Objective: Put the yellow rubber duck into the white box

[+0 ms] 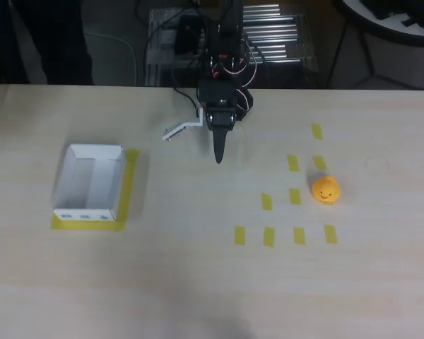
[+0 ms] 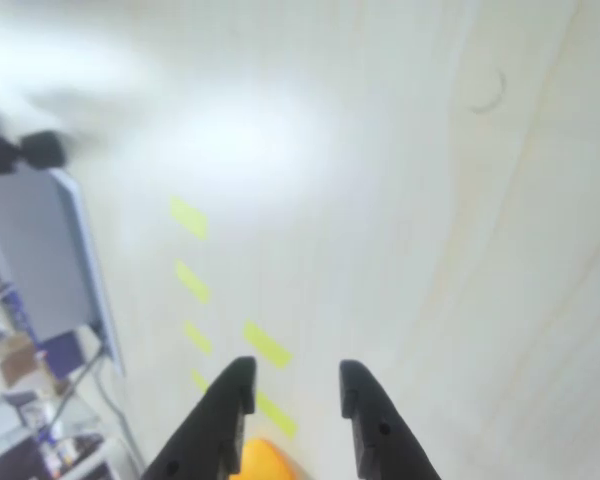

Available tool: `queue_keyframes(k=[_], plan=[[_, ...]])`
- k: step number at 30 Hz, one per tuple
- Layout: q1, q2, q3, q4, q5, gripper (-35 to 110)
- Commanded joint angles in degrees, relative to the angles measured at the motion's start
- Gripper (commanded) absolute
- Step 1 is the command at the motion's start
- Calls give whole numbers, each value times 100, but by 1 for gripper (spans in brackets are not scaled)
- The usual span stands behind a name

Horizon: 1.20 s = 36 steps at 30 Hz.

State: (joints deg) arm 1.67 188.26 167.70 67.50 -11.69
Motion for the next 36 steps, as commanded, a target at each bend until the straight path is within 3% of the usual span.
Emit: queue_keyframes(k=[1, 12, 19, 36], plan=[[316, 185, -1090, -158, -299, 15], [70, -2013, -4737, 1485, -53, 17], [-1116, -3630, -7040, 3085, 343, 20], [-2971, -6416, -7673, 3138, -659, 24]])
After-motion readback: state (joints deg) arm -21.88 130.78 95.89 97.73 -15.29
